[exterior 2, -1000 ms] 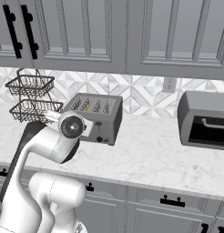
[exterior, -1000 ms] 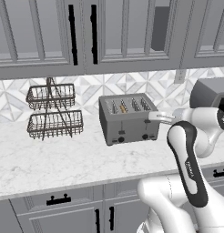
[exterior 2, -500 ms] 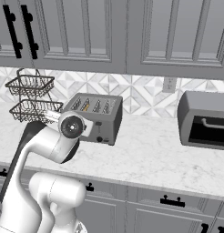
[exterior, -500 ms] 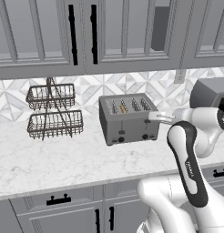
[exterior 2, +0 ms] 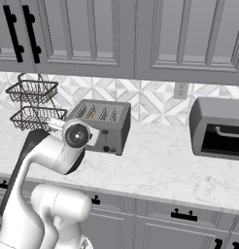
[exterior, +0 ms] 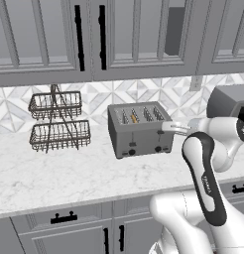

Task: Start the toaster. Once the lever pops up, take the bread to the plate on the dining counter.

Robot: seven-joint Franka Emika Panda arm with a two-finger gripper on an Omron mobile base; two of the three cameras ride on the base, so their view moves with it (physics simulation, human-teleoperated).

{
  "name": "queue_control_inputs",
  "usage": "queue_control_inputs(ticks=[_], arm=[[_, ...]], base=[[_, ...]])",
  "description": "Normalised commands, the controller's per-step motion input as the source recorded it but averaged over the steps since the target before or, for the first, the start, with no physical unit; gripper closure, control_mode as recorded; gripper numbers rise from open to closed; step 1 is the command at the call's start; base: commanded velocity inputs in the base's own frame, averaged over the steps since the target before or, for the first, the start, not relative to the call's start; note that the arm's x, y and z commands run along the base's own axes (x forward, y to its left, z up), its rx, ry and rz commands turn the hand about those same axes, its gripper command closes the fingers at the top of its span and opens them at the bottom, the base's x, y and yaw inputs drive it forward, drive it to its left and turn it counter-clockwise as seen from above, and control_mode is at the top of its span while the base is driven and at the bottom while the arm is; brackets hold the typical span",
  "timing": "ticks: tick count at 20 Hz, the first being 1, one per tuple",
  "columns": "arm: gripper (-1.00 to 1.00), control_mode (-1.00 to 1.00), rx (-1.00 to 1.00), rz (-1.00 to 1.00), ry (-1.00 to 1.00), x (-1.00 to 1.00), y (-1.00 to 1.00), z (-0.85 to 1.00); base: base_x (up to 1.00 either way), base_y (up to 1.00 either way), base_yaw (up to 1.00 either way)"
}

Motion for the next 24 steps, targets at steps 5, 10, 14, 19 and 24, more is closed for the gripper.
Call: queue_control_inputs(ticks=[5,10,14,19,24], arm=[[-1.0,-1.0,0.0,0.0,0.0,0.0,0.0,0.0],[-1.0,-1.0,0.0,0.0,0.0,0.0,0.0,0.0],[-1.0,-1.0,0.0,0.0,0.0,0.0,0.0,0.0],[-1.0,-1.0,0.0,0.0,0.0,0.0,0.0,0.0],[-1.0,-1.0,0.0,0.0,0.0,0.0,0.0,0.0]], base=[[0.0,0.0,0.0],[0.0,0.0,0.0],[0.0,0.0,0.0],[0.0,0.0,0.0],[0.0,0.0,0.0]])
